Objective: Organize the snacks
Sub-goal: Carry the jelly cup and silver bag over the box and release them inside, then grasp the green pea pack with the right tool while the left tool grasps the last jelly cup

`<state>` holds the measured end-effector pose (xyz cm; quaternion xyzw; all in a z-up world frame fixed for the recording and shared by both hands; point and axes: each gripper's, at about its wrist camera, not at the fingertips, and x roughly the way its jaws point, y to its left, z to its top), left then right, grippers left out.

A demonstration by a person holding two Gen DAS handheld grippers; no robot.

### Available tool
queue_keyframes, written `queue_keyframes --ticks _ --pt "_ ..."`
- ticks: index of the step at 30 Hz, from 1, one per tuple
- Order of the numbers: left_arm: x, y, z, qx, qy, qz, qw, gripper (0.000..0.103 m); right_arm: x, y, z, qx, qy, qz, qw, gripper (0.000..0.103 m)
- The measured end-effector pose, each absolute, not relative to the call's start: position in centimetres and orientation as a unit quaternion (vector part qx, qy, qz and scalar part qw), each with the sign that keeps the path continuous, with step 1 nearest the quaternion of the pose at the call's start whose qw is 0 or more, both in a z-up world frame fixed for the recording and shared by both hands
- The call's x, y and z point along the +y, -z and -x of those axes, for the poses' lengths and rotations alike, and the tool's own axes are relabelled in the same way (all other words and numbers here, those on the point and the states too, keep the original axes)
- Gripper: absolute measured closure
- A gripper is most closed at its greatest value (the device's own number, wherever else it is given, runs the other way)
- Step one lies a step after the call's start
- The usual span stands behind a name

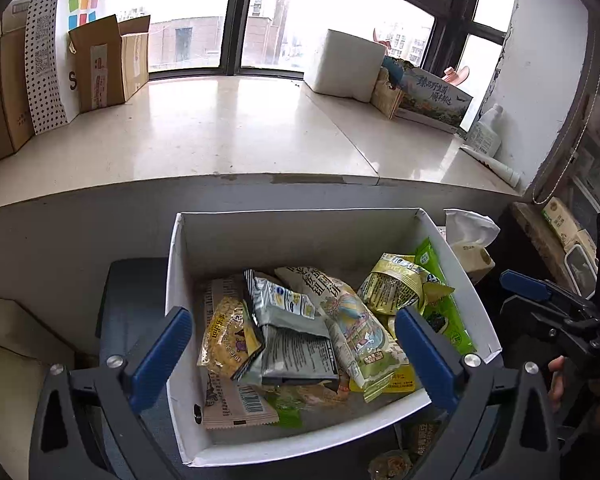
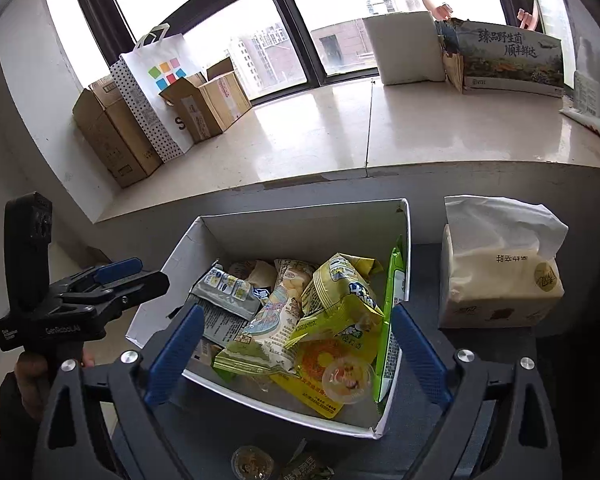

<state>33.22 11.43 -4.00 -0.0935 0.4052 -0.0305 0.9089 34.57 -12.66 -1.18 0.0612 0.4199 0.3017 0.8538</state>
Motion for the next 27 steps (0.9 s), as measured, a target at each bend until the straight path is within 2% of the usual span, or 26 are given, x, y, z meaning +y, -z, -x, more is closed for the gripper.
queue_keyframes --ticks 3,5,9,17,20,27 --pt "11.3 4.0 -32.5 0.403 0.029 0.090 0.910 0.000 -13.4 0.8 -34.1 0.408 -0.301 -0.071 0.859 0.005" --pt "11.3 3.8 -32.1 0.401 0.027 0.091 0.911 0.000 -13.7 0.4 -33.8 0.402 -0.296 -0.073 0.864 0.000" --pt "11.2 2.4 -30.0 0.383 0.039 0.097 0.918 0.000 -14.4 -0.8 -32.5 0.382 -0.300 -0.071 0.871 0.000" --pt "8.3 -0.6 -20.3 0.326 0.063 0.065 0.941 0.000 -16.9 -2.5 -25.9 0.342 -0.332 -0.082 0.875 0.000" --pt "7.0 -0.1 -16.4 0.317 0.077 0.061 0.943 0.000 -17.9 -1.8 -22.5 0.328 -0.342 -0.084 0.877 0.000" --pt "4.7 3.8 -11.6 0.346 0.070 0.055 0.934 0.000 -19.4 2.5 -16.9 0.357 -0.344 -0.067 0.866 0.000"
